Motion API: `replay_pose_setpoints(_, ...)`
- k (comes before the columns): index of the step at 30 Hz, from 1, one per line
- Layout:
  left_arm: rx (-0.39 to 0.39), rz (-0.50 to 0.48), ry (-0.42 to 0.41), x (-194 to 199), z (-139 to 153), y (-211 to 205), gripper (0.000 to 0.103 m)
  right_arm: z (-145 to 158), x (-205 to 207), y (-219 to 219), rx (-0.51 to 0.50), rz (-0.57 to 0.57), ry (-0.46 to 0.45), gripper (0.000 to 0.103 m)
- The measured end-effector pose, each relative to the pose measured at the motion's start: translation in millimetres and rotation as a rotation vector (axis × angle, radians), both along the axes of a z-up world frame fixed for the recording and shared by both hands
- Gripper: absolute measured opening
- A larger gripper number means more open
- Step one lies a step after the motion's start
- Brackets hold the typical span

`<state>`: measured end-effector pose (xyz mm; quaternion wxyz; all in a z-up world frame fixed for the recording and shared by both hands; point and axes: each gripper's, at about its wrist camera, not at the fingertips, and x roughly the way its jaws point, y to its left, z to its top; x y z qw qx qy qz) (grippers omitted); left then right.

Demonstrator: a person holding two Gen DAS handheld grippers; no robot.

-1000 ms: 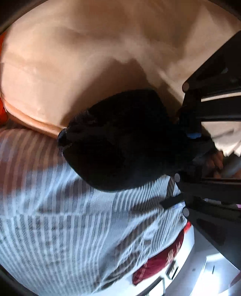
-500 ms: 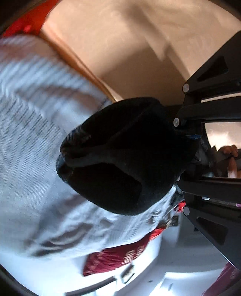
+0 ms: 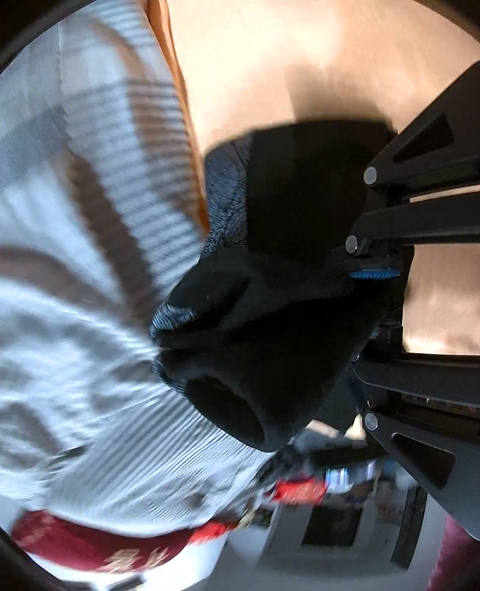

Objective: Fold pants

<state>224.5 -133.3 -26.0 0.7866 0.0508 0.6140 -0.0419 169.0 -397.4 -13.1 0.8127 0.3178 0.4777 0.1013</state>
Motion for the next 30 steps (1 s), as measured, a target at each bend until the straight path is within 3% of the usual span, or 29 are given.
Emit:
replay_pose_setpoints(4,0.034,0.031,0.005,-13,-11,46,0.103,-37,19,66,-0.227,0.056,0.08,0.018)
replay_pose_setpoints(6,0.043,0.039,0.015,-19,-16,61,0.103,-53,18,92,-0.351,0.083,0.098,0.025)
replay_pose_setpoints(9,0.037,0.053,0.018,-40,-11,52,0.103,-65,16,130,-0.569,0.128,0.092,0.044)
replay_pose_setpoints(10,0.036,0.061,0.018,-50,-19,57,0.103,-61,12,146,-0.637,0.168,0.068,0.058)
replay_pose_setpoints(11,0.041,0.072,0.014,-53,-17,61,0.103,-57,7,158,-0.649,0.201,0.049,0.064)
replay_pose_setpoints(16,-0.037,0.061,0.018,-53,-1,63,0.103,-24,-29,193,-0.642,0.341,-0.054,0.065)
replay_pose_setpoints(19,-0.1,-0.025,0.009,-53,8,43,0.103,-10,-49,164,-0.597,0.269,-0.021,0.065)
replay_pose_setpoints(24,-0.189,-0.212,0.026,-59,7,-18,0.102,-18,-61,98,-0.524,0.077,0.118,0.065)
replay_pose_setpoints(27,-0.205,-0.274,0.04,-62,2,-48,0.085,-27,-65,72,-0.509,0.019,0.177,0.065)
replay_pose_setpoints(30,-0.242,-0.287,0.058,-61,-2,-63,0.084,-33,-67,60,-0.472,-0.012,0.2,0.065)
